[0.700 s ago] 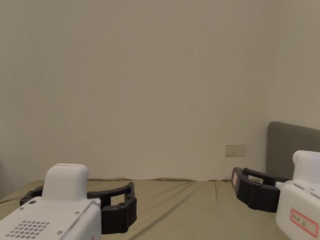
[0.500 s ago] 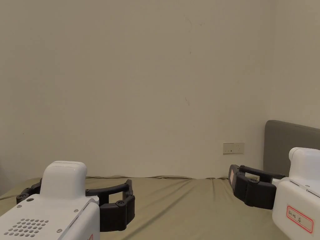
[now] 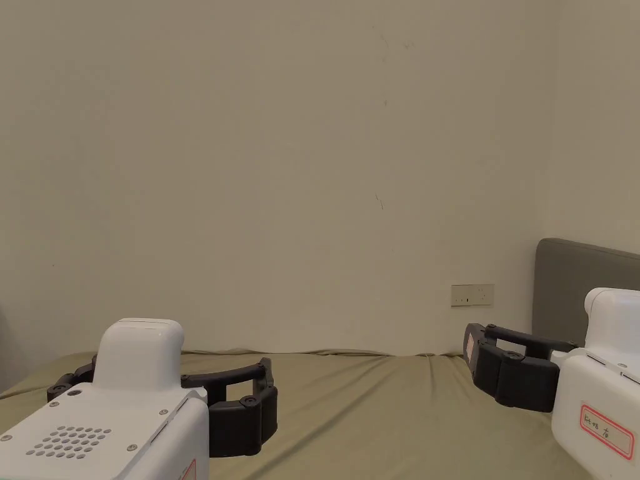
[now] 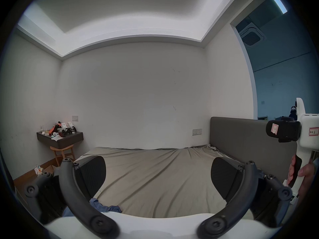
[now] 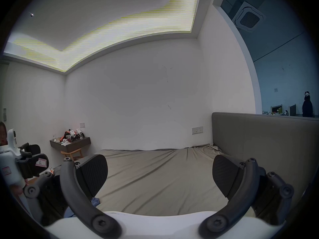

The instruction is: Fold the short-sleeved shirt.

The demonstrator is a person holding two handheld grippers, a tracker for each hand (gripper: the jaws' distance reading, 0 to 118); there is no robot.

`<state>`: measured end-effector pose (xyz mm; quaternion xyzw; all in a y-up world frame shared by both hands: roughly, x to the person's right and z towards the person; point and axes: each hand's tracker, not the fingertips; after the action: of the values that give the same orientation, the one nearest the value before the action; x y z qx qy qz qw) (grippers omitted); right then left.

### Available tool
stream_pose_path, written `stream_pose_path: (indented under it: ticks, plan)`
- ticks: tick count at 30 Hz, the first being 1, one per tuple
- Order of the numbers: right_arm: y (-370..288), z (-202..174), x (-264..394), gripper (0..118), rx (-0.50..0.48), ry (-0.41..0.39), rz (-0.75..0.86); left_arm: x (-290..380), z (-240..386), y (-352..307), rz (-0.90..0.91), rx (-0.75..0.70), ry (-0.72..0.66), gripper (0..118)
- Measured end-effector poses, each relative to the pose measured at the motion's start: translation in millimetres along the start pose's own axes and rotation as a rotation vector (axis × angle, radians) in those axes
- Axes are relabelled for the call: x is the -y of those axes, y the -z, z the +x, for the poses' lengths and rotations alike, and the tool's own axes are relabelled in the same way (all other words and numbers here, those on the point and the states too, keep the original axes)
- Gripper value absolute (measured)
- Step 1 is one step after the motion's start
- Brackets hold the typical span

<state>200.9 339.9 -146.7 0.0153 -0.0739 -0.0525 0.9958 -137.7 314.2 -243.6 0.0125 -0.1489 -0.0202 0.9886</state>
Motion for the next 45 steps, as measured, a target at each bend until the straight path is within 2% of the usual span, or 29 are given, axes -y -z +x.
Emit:
stream_pose_path:
  ticks: [31,39,43,44,45]
  plan:
    - [-2.6,-0.7,-2.6,118,0.032,-0.025,0.017,-3.8,1.9,1.5,-0.001,-0.007,0.000,118]
    - [-2.7,1.1,-4.3,118,0.018,0.000,0.009,-4.2,0.5,1.2,-0.004,-0.007,-0.016,118]
    - [-1.1,1.5,-2.9,118,0.056,0.006,0.016,-4.6,-0.6,1.2,-0.011,-0.002,-0.028,118]
    - [-2.1,2.3,-2.6,110,0.059,0.020,0.015,-4.6,-1.8,0.9,-0.015,0.004,-0.035,118]
    - [-4.9,3.2,-1.3,78,0.042,0.023,0.019,-4.1,-2.4,-0.3,-0.018,0.018,-0.046,117]
